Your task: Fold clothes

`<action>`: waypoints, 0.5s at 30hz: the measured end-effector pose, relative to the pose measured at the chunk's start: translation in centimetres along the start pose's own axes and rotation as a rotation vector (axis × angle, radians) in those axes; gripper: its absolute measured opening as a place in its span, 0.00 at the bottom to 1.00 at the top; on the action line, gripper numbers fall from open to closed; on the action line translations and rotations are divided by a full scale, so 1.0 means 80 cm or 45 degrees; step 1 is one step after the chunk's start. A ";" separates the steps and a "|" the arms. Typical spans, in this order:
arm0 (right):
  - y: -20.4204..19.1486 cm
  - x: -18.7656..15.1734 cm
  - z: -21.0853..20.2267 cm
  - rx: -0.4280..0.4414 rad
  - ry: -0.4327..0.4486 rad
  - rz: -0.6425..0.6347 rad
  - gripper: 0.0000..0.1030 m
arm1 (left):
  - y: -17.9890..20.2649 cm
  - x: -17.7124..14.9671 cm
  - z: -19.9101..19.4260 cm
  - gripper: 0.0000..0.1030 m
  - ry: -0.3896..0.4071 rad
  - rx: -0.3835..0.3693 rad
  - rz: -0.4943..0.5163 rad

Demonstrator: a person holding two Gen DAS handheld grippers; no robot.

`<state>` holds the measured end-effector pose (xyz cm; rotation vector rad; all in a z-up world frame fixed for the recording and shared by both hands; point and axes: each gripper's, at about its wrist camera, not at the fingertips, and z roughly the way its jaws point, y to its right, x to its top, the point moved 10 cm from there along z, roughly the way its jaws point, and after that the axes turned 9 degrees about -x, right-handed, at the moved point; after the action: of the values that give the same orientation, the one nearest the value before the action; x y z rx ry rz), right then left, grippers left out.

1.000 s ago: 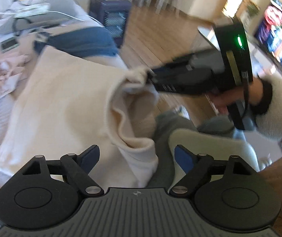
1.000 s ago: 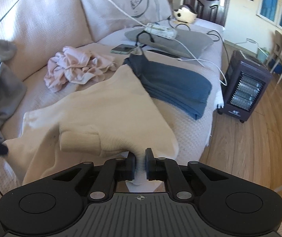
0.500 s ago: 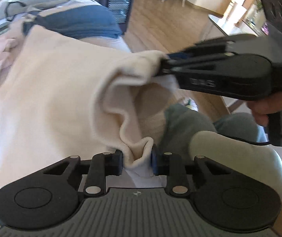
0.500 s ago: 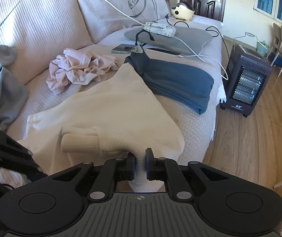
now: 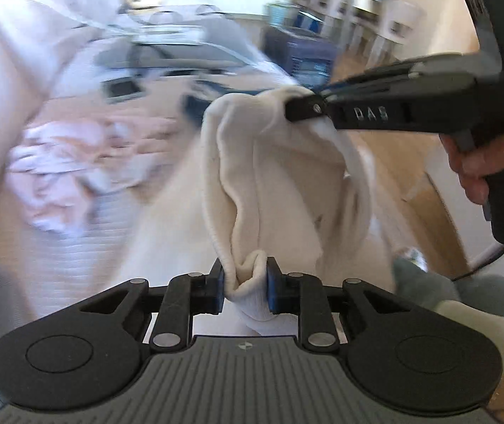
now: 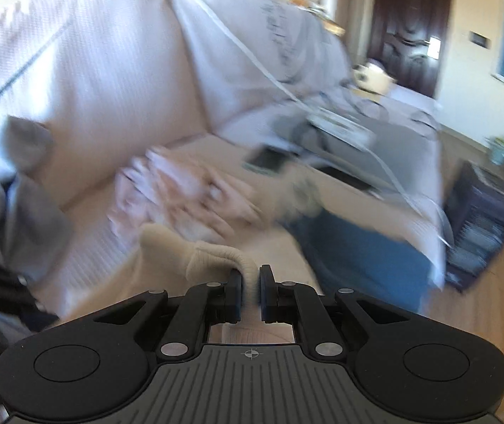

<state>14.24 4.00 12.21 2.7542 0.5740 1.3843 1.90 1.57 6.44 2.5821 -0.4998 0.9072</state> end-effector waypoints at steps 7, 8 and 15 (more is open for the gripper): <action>-0.119 0.103 0.053 0.244 0.121 -0.086 0.09 | -0.144 0.000 -0.068 0.20 0.112 0.325 -0.281; -0.134 0.114 0.061 0.273 0.134 -0.088 0.09 | -0.158 -0.002 -0.072 0.21 0.116 0.354 -0.316; -0.173 0.105 0.093 0.273 0.084 -0.207 0.67 | -0.200 -0.024 -0.081 0.53 0.096 0.449 -0.465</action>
<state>20.20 20.79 11.88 2.7503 0.9805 1.4590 4.11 18.81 6.46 2.7978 0.1698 1.0265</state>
